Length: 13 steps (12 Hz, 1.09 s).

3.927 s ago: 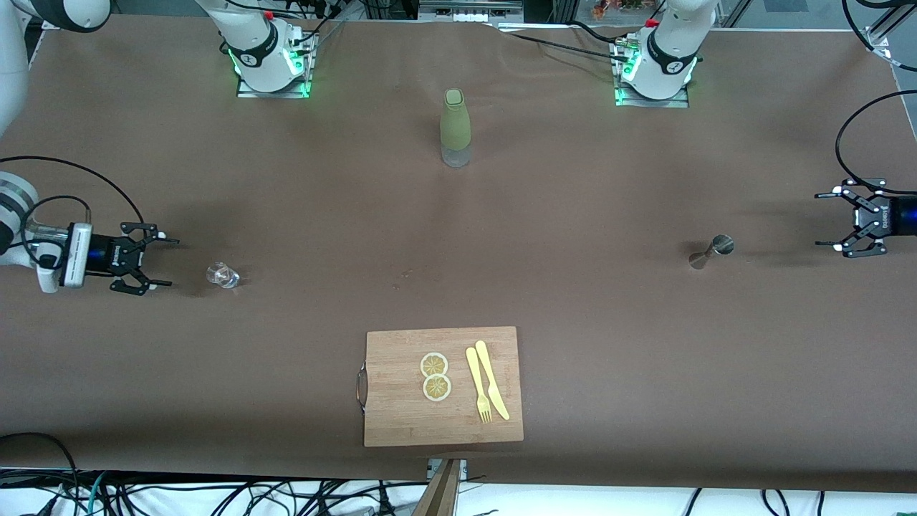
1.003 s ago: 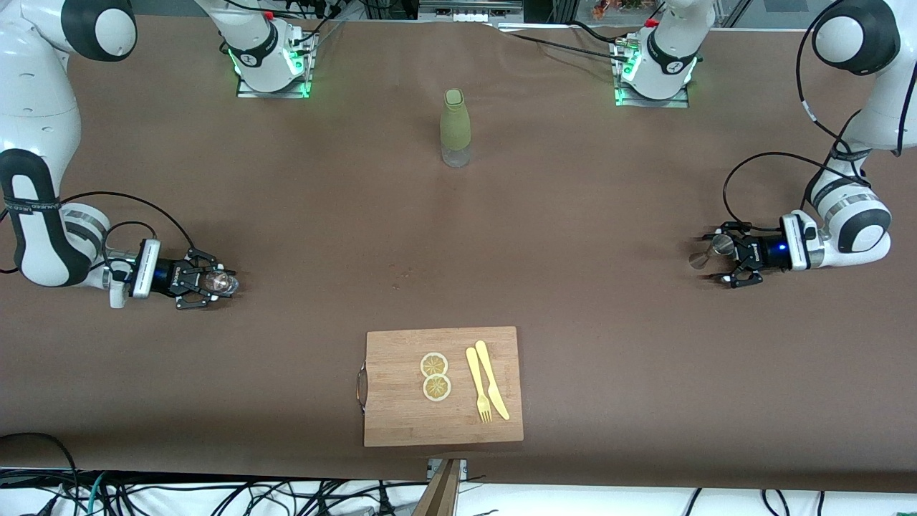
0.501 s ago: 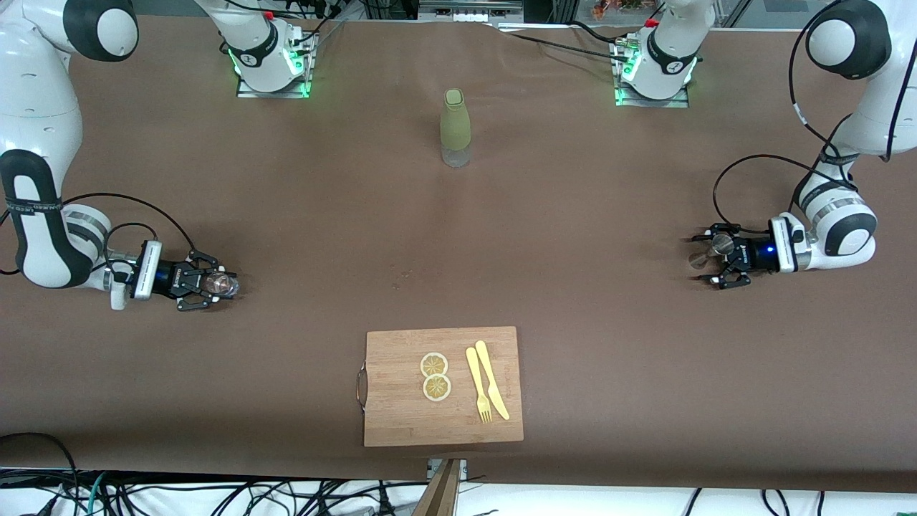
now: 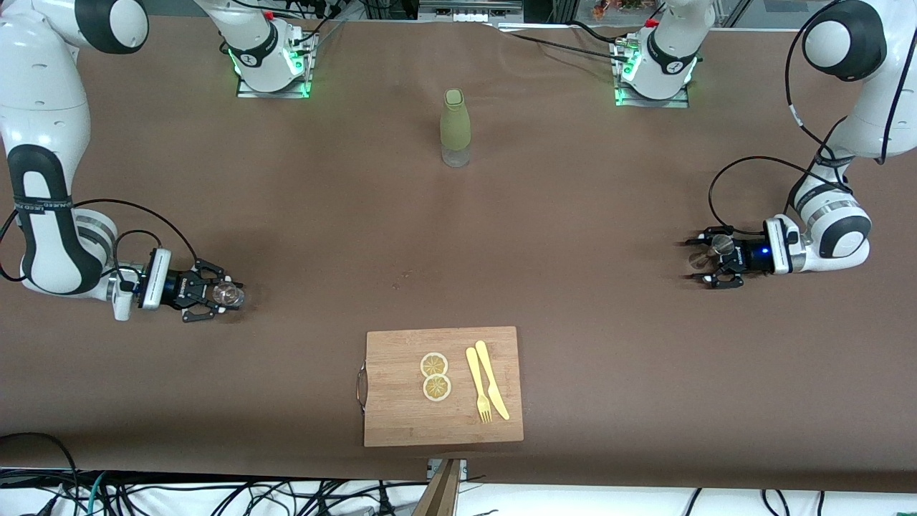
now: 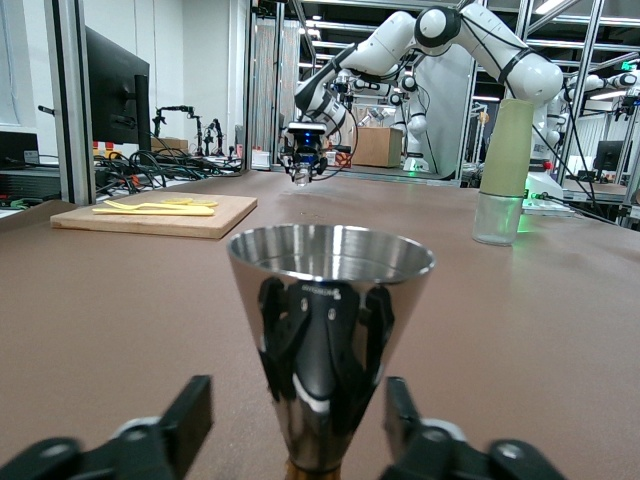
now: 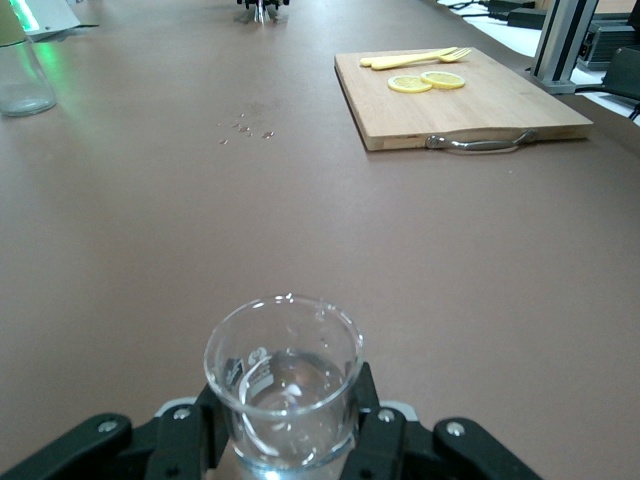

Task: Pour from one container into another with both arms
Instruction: 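Grasp the beaker with the right gripper while the left gripper grasps the jigger, then lift the beaker and jigger, bringing both grippers together mid-table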

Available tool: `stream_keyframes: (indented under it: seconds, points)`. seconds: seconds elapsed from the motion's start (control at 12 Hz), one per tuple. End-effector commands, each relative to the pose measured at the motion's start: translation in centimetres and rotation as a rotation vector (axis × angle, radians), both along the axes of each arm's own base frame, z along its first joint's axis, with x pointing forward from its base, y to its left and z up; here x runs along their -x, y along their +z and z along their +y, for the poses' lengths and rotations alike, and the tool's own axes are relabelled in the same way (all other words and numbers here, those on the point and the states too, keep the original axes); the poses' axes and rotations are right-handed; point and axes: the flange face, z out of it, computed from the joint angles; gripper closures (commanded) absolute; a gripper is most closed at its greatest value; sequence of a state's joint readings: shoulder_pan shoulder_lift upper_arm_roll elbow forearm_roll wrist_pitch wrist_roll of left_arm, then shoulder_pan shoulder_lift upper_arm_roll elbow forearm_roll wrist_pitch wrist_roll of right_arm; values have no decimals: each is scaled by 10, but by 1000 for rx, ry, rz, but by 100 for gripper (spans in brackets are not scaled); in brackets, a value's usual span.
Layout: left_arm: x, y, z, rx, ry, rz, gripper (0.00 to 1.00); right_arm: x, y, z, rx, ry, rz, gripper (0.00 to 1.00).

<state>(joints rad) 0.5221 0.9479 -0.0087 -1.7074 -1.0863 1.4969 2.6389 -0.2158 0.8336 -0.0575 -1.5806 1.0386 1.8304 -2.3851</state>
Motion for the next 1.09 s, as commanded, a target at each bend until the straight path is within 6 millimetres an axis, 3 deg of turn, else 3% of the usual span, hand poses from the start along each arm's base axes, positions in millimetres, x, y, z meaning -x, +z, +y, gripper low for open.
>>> stream_keyframes:
  seconds: [0.0,0.08,0.17,0.5,1.0]
  points:
    - [2,-3,-3,10,23,-52,67,-8,23,18,48,-11,23,77]
    - [3,-3,-2,10,24,-47,87,-10,27,26,51,-15,37,77]
    - [3,-3,-2,12,24,-46,100,-13,30,34,57,-20,44,77]
    - [1,1,-3,20,23,-46,100,-22,48,58,85,-39,59,77]
    - [-11,21,-4,51,21,-25,100,-28,64,73,98,-58,83,77]
